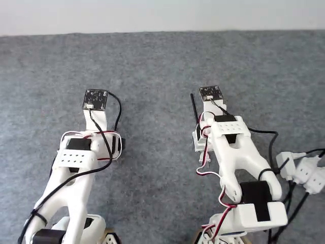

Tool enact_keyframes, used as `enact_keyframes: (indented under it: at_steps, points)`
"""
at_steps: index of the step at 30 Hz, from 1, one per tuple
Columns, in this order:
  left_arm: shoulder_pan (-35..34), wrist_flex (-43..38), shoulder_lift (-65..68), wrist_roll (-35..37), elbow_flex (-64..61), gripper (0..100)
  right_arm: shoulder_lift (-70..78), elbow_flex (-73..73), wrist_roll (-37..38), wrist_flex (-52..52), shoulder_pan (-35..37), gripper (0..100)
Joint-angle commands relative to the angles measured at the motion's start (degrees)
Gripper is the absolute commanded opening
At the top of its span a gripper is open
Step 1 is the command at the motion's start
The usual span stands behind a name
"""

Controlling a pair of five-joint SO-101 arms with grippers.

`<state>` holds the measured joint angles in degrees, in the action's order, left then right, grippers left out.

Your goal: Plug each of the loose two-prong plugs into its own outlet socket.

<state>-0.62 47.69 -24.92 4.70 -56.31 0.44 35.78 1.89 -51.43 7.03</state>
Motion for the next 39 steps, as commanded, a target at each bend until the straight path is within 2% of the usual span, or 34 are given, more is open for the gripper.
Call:
enact_keyframes:
  at_steps: [1, 10, 14, 24, 31, 35, 39]
  points:
    - [-0.35, -0.88, -0.09, 0.35, 0.48, 29, -0.22, -3.87, 0.62, 0.75, -0.4, 0.8]
    - [-0.44, -0.62, 0.26, -0.09, 0.13, 26, -0.04, -3.87, 0.62, 1.1, -0.4, 0.8]
    - [-0.44, -0.44, 6.68, -0.09, 2.07, 26, -0.04, -3.87, 0.62, 1.1, -0.57, 0.8]
    - [-0.53, 6.86, 19.78, 0.0, 13.32, 26, -0.04, -3.87, 0.62, 1.19, -0.66, 0.8]
    - [0.53, 7.3, 20.31, -0.09, 13.67, 12, -0.04, -3.87, 0.62, 1.27, -0.75, 0.8]
    - [3.69, 7.38, 20.75, -0.09, 13.76, 1, -0.13, -3.87, 0.62, 1.27, -0.75, 0.8]
    - [8.62, 7.56, 20.31, 0.62, 13.23, 1, -0.31, -3.87, 0.62, 1.27, -1.27, 0.8]
